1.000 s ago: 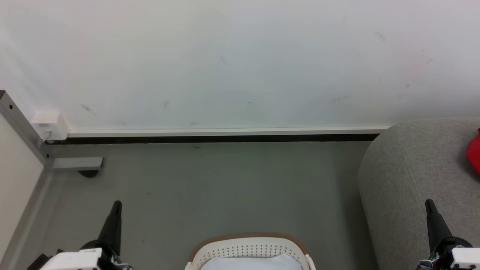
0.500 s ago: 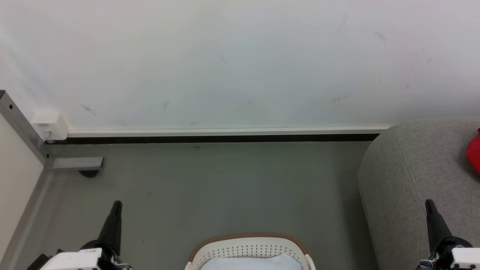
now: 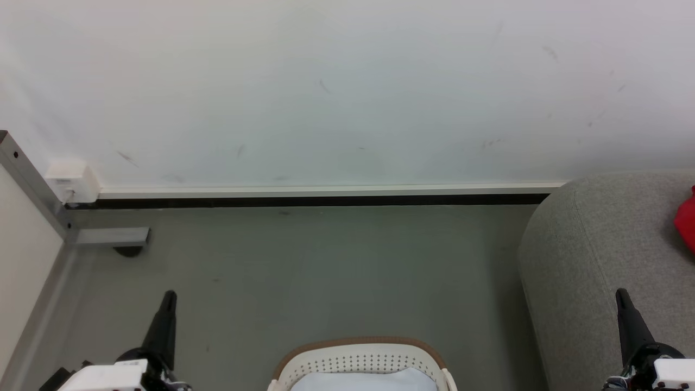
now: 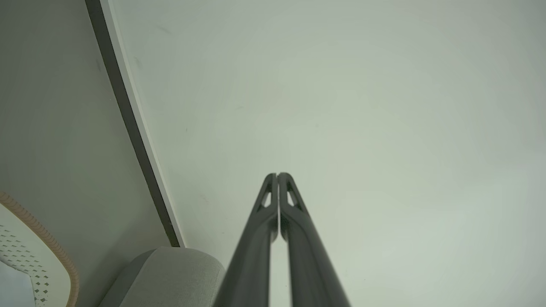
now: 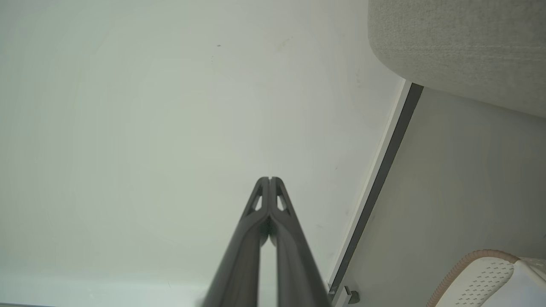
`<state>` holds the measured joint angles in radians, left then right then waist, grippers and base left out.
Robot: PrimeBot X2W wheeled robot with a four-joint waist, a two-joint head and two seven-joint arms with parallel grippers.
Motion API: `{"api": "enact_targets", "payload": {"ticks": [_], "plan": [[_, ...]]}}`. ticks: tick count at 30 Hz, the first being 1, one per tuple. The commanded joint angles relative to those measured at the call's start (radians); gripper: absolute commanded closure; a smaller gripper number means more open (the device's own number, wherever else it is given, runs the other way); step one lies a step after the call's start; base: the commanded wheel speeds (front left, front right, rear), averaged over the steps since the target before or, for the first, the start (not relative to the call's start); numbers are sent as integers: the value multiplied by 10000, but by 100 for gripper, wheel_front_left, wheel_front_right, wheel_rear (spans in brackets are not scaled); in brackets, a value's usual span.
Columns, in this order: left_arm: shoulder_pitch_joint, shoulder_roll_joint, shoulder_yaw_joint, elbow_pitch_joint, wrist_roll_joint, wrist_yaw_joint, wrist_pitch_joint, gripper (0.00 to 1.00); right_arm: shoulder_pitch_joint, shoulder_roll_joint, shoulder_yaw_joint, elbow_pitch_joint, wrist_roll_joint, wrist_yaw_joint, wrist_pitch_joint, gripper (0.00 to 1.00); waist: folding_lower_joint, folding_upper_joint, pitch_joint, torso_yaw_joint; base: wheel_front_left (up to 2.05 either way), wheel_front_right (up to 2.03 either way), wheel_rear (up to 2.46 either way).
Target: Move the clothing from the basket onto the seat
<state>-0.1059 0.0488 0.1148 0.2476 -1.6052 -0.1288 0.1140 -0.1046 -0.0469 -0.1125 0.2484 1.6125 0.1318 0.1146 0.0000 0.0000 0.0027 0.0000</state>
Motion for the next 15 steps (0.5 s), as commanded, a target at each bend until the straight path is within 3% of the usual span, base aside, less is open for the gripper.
{"api": "enact_targets", "payload": {"ticks": [1, 15], "plan": [[-94, 21, 18, -28, -139, -49, 39, 100, -119, -64, -39, -48, 8, -21, 27, 100, 0, 0, 0, 0, 0, 0, 0], [-94, 21, 18, -27, -139, -49, 39, 100, -120, -64, -39, -48, 8, -21, 27, 100, 0, 0, 0, 0, 0, 0, 0]]}}
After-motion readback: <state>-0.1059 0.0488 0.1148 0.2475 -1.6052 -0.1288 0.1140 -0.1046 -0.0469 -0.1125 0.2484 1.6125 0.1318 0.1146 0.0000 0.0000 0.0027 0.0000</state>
